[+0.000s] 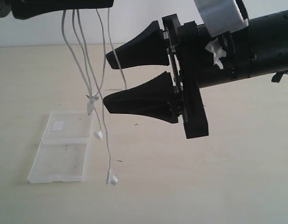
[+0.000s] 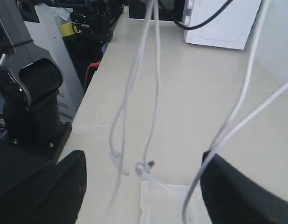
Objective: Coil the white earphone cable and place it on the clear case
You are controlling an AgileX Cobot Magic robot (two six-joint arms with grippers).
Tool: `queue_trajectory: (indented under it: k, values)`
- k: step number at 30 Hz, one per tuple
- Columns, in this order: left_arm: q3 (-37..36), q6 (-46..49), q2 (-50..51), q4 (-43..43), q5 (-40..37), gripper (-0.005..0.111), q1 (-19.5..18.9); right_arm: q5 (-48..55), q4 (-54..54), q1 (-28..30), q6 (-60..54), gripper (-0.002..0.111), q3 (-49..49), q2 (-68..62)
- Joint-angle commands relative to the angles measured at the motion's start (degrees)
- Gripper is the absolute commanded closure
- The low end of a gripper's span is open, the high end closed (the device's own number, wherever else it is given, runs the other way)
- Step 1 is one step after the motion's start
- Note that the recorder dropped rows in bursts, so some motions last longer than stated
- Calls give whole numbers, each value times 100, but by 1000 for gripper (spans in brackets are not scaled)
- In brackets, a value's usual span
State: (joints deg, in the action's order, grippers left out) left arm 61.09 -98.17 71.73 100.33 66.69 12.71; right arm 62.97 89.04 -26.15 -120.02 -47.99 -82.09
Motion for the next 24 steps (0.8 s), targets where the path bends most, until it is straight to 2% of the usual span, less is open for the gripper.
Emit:
queue_trajectory:
  k: [1,12,24]
  values:
    - [36,318,201,-380,-2,107,-17,33,223,11,-61,42,-44,-8]
    - [36,672,229,-1171,-37,107,-17,-74,366,11,-61,42,-44,-210]
    - [36,779,229,-1251,-51,107,-17,188,690,11,-61,42,-44,-300]
